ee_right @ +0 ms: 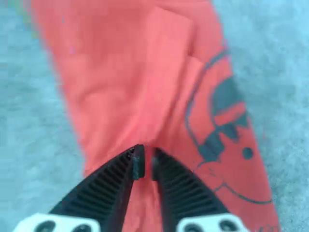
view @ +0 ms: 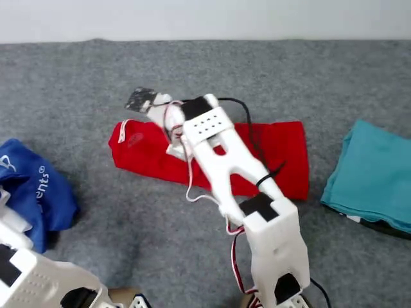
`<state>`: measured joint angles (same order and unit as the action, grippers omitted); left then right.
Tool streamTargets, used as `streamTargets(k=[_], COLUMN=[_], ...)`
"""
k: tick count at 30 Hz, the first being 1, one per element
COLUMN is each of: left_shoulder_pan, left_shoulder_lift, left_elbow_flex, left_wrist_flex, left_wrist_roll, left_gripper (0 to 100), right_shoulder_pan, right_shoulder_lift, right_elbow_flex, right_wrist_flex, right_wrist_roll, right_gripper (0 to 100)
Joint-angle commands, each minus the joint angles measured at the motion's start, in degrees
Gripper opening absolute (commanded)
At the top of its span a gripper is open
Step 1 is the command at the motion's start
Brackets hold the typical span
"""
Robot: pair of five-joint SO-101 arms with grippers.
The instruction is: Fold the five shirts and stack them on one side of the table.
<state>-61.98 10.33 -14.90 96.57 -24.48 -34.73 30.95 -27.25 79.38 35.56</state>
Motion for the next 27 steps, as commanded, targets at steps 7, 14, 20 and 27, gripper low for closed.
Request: streamTargets(k=[7, 14, 20, 27], left_shoulder_pan=[0.4, 1.1, 2.5, 2.5], left_shoulder_lift=[-3.1, -3.1, -3.2, -3.2], left_elbow_flex=[-0.2, -0.2, -0.2, -0.2], left_wrist_flex=[-1.1, -1.0, -0.7, -1.0], left_wrist_roll=[0.1, 0.1, 0.2, 0.2], left_gripper=[1, 1, 1, 1], right_shoulder_pan=[0.0, -1.6, -0.7, 9.0], right_shoulder_lift=[-5.2, -6.8, -1.5, 10.0], right_elbow_flex=[-1.1, -5.2, -5.0, -5.3], right_wrist_flex=[2.2, 2.9, 3.6, 4.8], right_wrist_roll=[-1.5, -4.9, -4.7, -4.7], right_gripper=[1.0, 1.0, 1.0, 1.0])
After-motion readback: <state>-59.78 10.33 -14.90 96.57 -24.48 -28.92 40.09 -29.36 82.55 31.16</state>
